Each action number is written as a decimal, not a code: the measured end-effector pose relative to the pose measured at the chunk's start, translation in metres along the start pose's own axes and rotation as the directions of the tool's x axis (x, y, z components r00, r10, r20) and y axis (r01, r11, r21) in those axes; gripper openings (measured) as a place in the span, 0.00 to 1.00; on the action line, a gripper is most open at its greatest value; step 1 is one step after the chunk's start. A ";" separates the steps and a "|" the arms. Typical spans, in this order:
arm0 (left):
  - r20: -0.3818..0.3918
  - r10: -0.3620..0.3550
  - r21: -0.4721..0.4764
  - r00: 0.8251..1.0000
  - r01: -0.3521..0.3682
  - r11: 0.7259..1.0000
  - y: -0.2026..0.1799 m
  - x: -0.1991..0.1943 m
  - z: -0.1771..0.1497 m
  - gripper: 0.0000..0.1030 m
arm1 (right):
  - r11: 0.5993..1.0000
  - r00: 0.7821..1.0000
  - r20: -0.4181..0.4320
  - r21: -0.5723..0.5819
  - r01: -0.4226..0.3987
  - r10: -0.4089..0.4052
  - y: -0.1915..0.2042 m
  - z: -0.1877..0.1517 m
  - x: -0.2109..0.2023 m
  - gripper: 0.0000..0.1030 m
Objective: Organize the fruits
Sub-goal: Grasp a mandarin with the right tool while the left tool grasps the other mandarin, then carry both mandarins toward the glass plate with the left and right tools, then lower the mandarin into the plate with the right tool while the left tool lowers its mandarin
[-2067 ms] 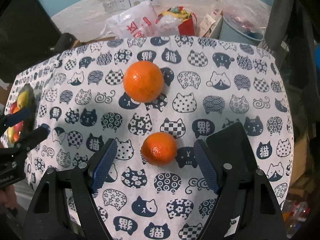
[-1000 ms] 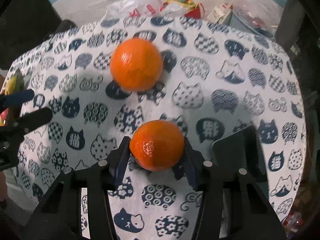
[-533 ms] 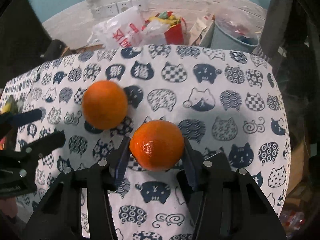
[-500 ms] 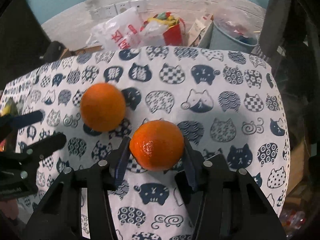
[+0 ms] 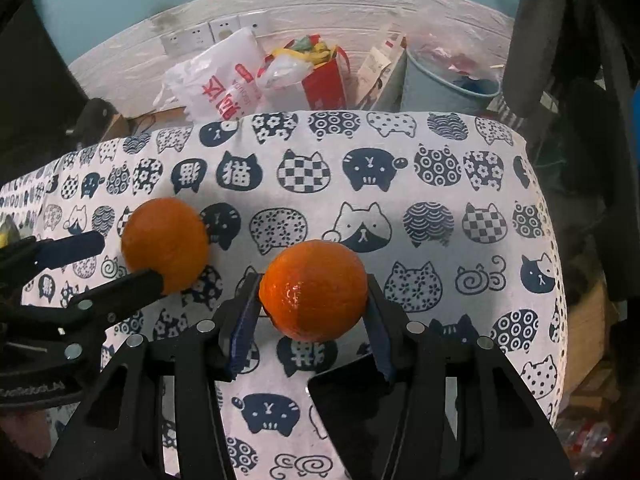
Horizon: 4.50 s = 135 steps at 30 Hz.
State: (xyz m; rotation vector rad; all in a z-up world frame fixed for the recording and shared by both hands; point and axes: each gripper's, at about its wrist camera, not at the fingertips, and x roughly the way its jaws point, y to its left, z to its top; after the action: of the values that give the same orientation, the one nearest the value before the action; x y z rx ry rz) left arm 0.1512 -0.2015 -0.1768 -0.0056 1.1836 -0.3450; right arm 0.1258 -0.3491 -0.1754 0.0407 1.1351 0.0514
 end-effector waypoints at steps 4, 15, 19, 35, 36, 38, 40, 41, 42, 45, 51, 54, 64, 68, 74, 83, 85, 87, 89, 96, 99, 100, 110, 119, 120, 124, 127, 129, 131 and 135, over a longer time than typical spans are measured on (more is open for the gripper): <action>-0.012 -0.014 -0.015 1.000 0.014 1.000 -0.002 0.009 0.005 0.79 | 1.000 1.000 -0.005 0.019 -0.004 0.004 -0.008 0.001 0.004 0.48; -0.026 -0.031 -0.022 0.999 0.030 0.999 -0.002 0.028 0.009 0.61 | 0.999 1.000 -0.023 0.048 -0.003 0.005 -0.021 -0.002 0.012 0.48; -0.020 -0.035 -0.007 0.999 0.035 0.999 -0.002 0.030 0.008 0.59 | 0.999 1.000 -0.026 0.052 -0.005 0.006 -0.024 -0.003 0.013 0.48; 0.048 0.000 0.097 0.999 -0.004 0.995 -0.010 0.002 -0.002 0.58 | 0.999 1.000 0.001 0.031 -0.012 0.012 -0.016 0.003 0.004 0.48; 0.056 0.003 0.101 0.998 -0.008 0.995 -0.010 -0.002 -0.002 0.58 | 1.000 1.000 0.005 0.029 -0.012 0.011 -0.015 0.004 0.002 0.48; 0.073 0.006 0.106 0.997 -0.014 0.994 -0.011 -0.010 -0.003 0.58 | 1.000 1.000 0.013 0.024 -0.014 0.013 -0.013 0.005 -0.002 0.48; 0.088 0.007 0.111 0.996 -0.017 0.994 -0.011 -0.018 -0.004 0.58 | 1.000 1.000 0.024 0.014 -0.014 0.013 -0.009 0.006 -0.007 0.48; 0.096 0.009 0.114 0.995 -0.020 0.993 -0.011 -0.023 -0.005 0.58 | 1.000 1.000 0.028 0.011 -0.015 0.014 -0.007 0.007 -0.009 0.48; 0.101 0.010 0.115 0.995 -0.022 0.993 -0.011 -0.026 -0.006 0.58 | 1.000 0.999 0.032 0.008 -0.016 0.015 -0.005 0.007 -0.012 0.48; 0.121 0.016 0.117 0.992 -0.031 0.993 -0.010 -0.039 -0.008 0.58 | 1.000 0.999 0.050 -0.003 -0.020 0.020 0.001 0.010 -0.022 0.48; 0.158 0.009 0.088 0.987 -0.023 0.996 0.000 -0.068 -0.012 0.58 | 0.999 0.996 0.081 -0.019 -0.031 0.032 0.014 0.013 -0.040 0.48; 0.177 0.013 0.082 0.984 -0.028 0.996 0.003 -0.081 -0.014 0.58 | 0.999 0.994 0.100 -0.033 -0.036 0.039 0.024 0.015 -0.051 0.48; 0.219 0.044 0.036 0.975 -0.053 0.998 0.028 -0.120 -0.026 0.58 | 0.995 0.988 0.140 -0.083 -0.060 0.072 0.058 0.019 -0.083 0.48; 0.243 0.061 0.034 0.968 -0.071 0.997 0.037 -0.136 -0.032 0.58 | 0.992 0.984 0.150 -0.100 -0.078 0.093 0.070 0.020 -0.091 0.48; 0.264 0.070 0.009 0.962 -0.075 0.997 0.052 -0.158 -0.042 0.58 | 0.987 0.980 0.165 -0.134 -0.094 0.115 0.093 0.021 -0.103 0.48; 0.282 0.106 -0.039 0.953 -0.099 0.994 0.083 -0.182 -0.060 0.58 | 0.976 0.972 0.181 -0.180 -0.118 0.151 0.126 0.021 -0.119 0.48; 0.284 0.114 -0.051 0.952 -0.104 0.993 0.092 -0.187 -0.066 0.58 | 0.973 0.970 0.178 -0.188 -0.132 0.166 0.135 0.022 -0.120 0.48; 0.285 0.125 -0.067 0.950 -0.111 0.992 0.100 -0.191 -0.070 0.58 | 0.970 0.968 0.173 -0.198 -0.144 0.179 0.145 0.022 -0.120 0.48; 0.286 0.134 -0.079 0.949 -0.116 0.990 0.110 -0.195 -0.075 0.58 | 0.966 0.968 0.168 -0.211 -0.149 0.186 0.153 0.021 -0.120 0.48; 0.269 0.171 -0.139 0.948 -0.138 0.981 0.144 -0.203 -0.092 0.58 | 0.950 0.961 0.147 -0.247 -0.192 0.233 0.188 0.023 -0.118 0.48; 0.266 0.185 -0.164 0.946 -0.145 0.976 0.158 -0.207 -0.099 0.58 | 0.943 0.960 0.136 -0.265 -0.202 0.244 0.204 0.023 -0.116 0.48; 0.266 0.191 -0.172 0.945 -0.149 0.974 0.163 -0.209 -0.101 0.58 | 0.939 0.959 0.130 -0.273 -0.210 0.253 0.212 0.024 -0.114 0.48; 0.243 0.245 -0.270 0.939 -0.177 0.946 0.217 -0.220 -0.123 0.58 | 0.901 0.950 0.084 -0.350 -0.255 0.301 0.274 0.027 -0.101 0.48; 0.213 0.283 -0.344 0.935 -0.200 0.917 0.260 -0.222 -0.145 0.58 | 0.868 0.941 0.040 -0.402 -0.293 0.336 0.326 0.025 -0.088 0.48; 0.210 0.287 -0.352 0.935 -0.201 0.914 0.264 -0.222 -0.147 0.58 | 0.865 0.940 0.036 -0.406 -0.296 0.338 0.331 0.025 -0.087 0.48; 0.195 0.303 -0.379 0.933 -0.213 0.900 0.281 -0.221 -0.157 0.58 | 0.852 0.938 0.013 -0.422 -0.310 0.347 0.349 0.023 -0.079 0.48; 0.180 0.313 -0.395 0.933 -0.222 0.891 0.292 -0.218 -0.164 0.58 | 0.842 0.937 -0.003 -0.438 -0.315 0.350 0.364 0.020 -0.074 0.48; 0.171 0.309 -0.403 0.936 -0.219 0.888 0.298 -0.215 -0.168 0.58 | 0.836 0.936 -0.010 -0.447 -0.319 0.352 0.371 0.019 -0.072 0.48; 0.159 0.312 -0.409 0.936 -0.225 0.884 0.304 -0.212 -0.172 0.58 | 0.829 0.935 -0.019 -0.456 -0.323 0.354 0.378 0.017 -0.069 0.48; 0.137 0.291 -0.442 0.947 -0.205 0.873 0.318 -0.206 -0.178 0.58 | 0.819 0.935 -0.037 -0.471 -0.328 0.353 0.390 0.013 -0.063 0.48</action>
State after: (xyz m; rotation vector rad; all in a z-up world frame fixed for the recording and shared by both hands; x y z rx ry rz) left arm 0.0042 0.1856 -0.1176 -0.2597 1.0239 0.1464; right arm 0.1033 0.0365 -0.0898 -0.1897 1.0258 0.6465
